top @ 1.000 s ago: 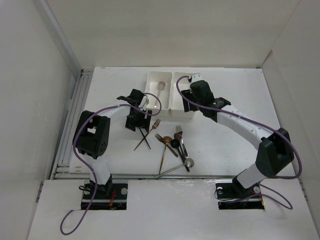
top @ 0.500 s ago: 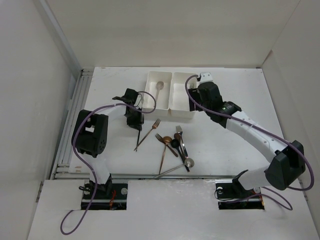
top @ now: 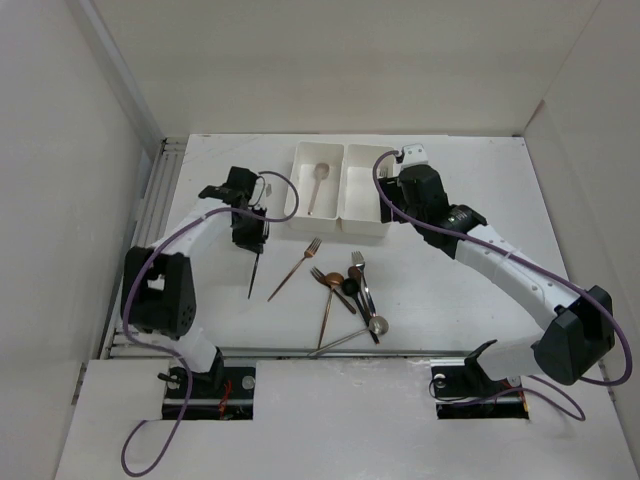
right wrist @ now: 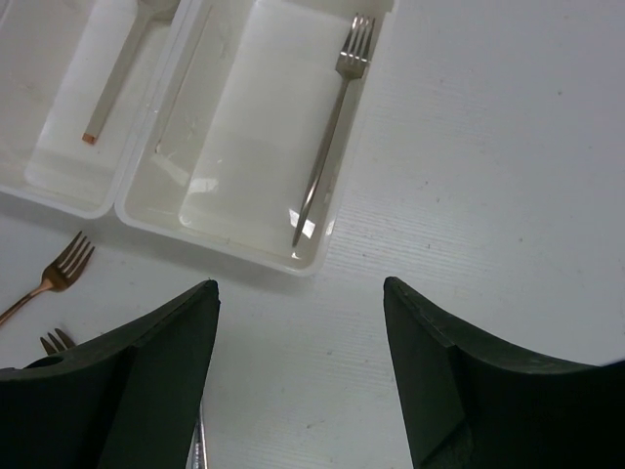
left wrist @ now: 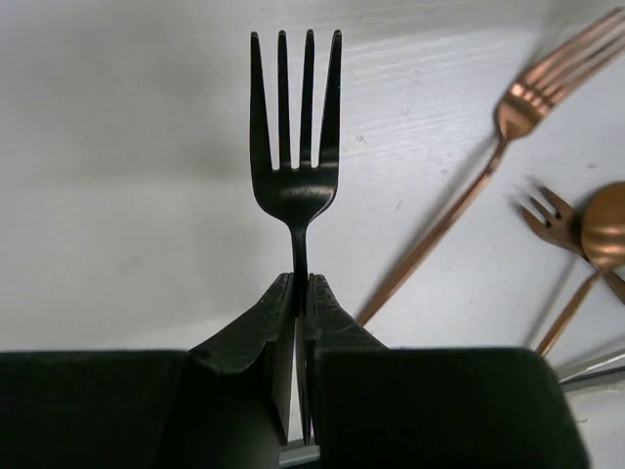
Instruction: Sort the eating utensils into containers
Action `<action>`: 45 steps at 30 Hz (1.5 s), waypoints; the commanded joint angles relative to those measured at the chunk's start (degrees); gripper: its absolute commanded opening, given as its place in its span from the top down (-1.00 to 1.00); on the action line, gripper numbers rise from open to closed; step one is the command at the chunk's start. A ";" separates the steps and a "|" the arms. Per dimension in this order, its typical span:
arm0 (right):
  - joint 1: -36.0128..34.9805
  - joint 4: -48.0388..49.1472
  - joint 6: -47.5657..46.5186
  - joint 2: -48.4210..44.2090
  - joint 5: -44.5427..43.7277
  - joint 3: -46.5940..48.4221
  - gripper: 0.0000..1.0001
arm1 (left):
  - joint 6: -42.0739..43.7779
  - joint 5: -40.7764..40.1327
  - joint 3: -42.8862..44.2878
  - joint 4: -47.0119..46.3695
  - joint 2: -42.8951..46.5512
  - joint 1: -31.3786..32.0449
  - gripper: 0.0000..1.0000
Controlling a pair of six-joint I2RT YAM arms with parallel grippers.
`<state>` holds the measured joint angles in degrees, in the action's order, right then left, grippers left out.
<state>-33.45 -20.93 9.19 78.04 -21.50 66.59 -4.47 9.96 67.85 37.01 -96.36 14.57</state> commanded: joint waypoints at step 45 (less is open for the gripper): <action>-0.11 -1.13 1.26 -6.23 -2.67 -1.54 -0.52 | 7.53 -5.39 6.71 -8.27 2.92 19.09 -0.34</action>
<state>-31.07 -21.21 9.08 72.90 -23.62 65.17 -1.50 5.72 84.01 23.70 -95.04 33.39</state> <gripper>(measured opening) 0.758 0.659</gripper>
